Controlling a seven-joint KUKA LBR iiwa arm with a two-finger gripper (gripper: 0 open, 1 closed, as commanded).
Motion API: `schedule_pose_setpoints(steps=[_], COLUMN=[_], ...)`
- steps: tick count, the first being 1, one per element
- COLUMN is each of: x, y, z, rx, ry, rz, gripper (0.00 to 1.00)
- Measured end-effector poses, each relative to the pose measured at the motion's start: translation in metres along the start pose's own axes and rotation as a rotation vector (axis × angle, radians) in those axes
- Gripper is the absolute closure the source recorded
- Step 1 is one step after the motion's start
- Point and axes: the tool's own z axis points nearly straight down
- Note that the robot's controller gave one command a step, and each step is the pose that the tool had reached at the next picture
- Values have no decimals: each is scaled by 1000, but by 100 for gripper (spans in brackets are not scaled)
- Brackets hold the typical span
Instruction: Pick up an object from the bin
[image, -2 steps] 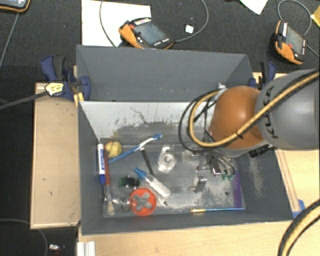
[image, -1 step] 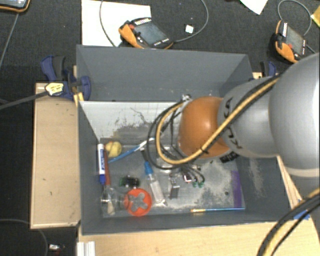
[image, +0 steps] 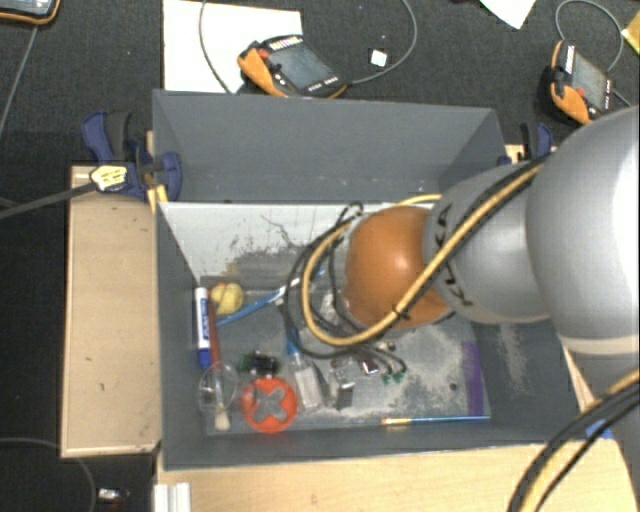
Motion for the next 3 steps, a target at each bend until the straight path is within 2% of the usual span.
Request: schedule_pose_setpoints(steps=[1, 2, 3], x=[11, 0, 15], y=[-21, -14, 16], z=[-74, -79, -62], rx=[0, 7, 1], ry=[-2, -14, -5], rz=[-289, -267, -180], gripper=[0, 0, 0])
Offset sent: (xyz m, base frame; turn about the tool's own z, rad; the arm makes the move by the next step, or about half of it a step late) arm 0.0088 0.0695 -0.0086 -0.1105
